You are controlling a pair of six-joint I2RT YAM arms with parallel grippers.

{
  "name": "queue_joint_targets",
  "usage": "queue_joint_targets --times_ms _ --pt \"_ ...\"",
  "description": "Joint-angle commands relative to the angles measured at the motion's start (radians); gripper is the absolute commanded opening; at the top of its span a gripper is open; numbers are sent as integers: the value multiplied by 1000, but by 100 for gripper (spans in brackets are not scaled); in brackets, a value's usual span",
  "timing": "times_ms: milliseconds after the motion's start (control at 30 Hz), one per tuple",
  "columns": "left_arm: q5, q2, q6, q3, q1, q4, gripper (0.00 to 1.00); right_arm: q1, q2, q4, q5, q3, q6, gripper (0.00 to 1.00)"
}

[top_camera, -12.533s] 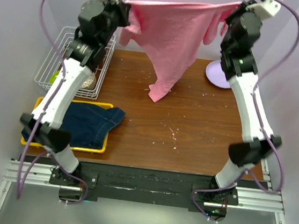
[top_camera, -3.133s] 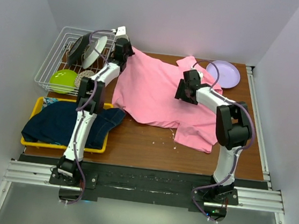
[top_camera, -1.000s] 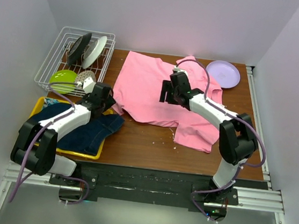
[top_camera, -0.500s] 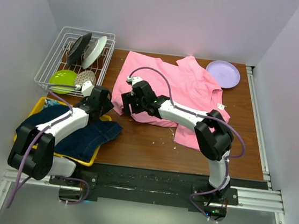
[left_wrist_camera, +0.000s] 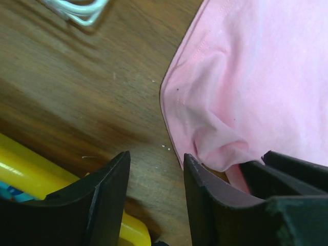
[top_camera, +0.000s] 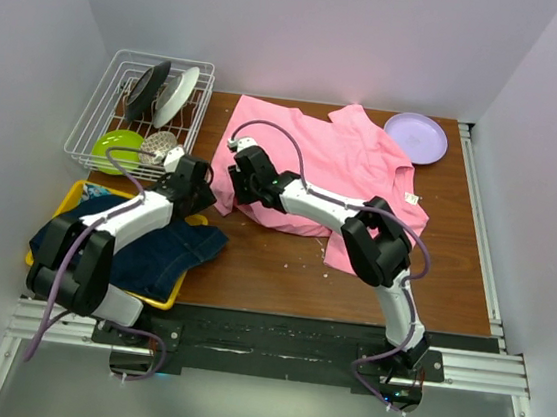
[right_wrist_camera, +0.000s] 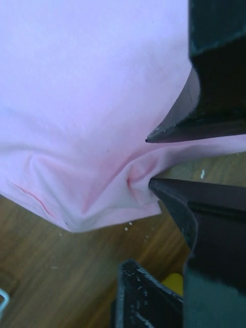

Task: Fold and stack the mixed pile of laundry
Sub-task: Fold the T-shirt at the center of the board.

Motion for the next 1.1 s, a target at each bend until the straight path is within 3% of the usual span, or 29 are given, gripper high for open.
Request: queue_joint_targets --times_ms 0,233,567,933,1067 --pt "65 59 73 64 0 -7 49 -22 17 -4 73 87 37 28" --pt "82 128 93 114 -13 -3 45 -90 62 -1 24 108 140 11" --pt "114 220 76 169 -84 40 45 -142 100 21 -42 99 189 8" --pt "130 209 -24 123 -116 192 44 -148 108 38 -58 78 192 8" --pt "113 249 -57 147 -118 163 44 -149 113 36 -59 79 192 8"
